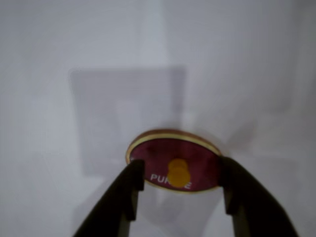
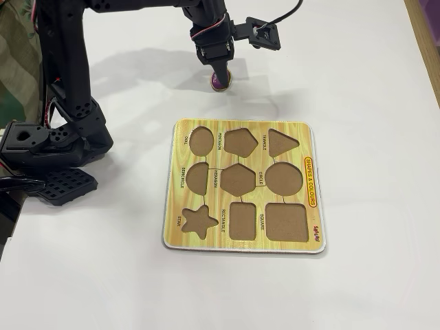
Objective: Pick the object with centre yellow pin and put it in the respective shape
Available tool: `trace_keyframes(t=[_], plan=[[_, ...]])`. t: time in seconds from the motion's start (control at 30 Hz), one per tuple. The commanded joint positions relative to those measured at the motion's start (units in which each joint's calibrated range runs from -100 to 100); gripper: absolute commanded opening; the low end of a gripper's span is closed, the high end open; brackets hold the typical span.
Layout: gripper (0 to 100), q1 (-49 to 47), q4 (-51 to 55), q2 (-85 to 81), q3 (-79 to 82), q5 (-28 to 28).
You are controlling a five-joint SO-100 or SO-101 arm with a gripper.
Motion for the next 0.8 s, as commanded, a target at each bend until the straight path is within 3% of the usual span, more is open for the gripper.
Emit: trace_keyframes(t=[0.0, 0.37, 0.5, 0.77], plan=[[17, -0.3, 0.3, -2.8, -0.3, 0.4], [17, -2.0, 0.3, -2.9, 1.8, 0.4], [9, -2.0, 0.3, -2.9, 1.8, 0.4], [8, -1.8, 0.3, -2.9, 1.9, 0.4]])
